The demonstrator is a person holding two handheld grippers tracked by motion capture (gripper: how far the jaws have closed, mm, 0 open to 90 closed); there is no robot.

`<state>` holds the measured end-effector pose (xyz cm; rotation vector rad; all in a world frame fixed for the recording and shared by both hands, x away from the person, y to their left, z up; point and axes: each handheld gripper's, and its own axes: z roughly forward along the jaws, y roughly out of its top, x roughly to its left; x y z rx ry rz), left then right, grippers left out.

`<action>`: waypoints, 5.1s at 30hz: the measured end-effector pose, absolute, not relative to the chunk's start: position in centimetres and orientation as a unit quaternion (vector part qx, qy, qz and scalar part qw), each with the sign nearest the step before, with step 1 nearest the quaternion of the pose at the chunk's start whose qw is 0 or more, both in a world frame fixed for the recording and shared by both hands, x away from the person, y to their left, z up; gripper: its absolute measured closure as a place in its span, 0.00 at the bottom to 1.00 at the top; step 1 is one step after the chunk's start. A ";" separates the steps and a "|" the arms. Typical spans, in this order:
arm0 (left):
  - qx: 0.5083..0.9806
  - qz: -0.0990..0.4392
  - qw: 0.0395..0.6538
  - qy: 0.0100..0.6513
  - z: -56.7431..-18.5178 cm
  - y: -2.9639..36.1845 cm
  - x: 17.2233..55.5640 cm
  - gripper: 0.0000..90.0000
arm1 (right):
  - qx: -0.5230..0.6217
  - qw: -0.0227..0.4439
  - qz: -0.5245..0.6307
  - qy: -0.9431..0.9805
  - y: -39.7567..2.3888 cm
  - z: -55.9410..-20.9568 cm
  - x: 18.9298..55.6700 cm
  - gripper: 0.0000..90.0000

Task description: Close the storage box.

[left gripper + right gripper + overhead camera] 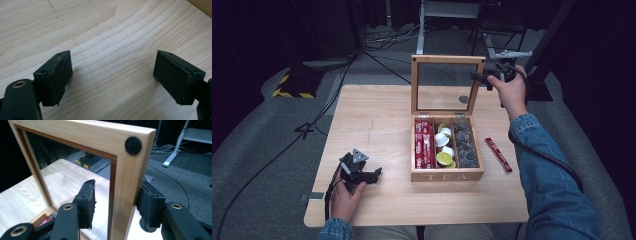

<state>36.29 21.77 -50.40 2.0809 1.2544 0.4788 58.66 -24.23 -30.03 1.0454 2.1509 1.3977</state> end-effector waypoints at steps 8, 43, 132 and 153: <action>0.793 0.183 0.326 0.481 -50.4 21.6 36.4 0.18 | 0.334 0.185 0.514 0.769 -25.1 -29.5 54.3 0.58; 0.793 0.180 0.327 0.481 -50.4 21.6 36.4 0.18 | 0.290 0.203 0.408 0.841 -25.2 -30.0 43.7 0.53; 0.792 0.182 0.328 0.481 -50.4 21.6 36.4 0.18 | 0.265 0.146 0.309 0.902 -24.9 -42.6 37.3 0.35; 0.793 0.182 0.327 0.481 -50.4 21.6 36.4 0.18 | 0.320 0.159 0.380 0.853 -28.7 -40.3 36.2 0.33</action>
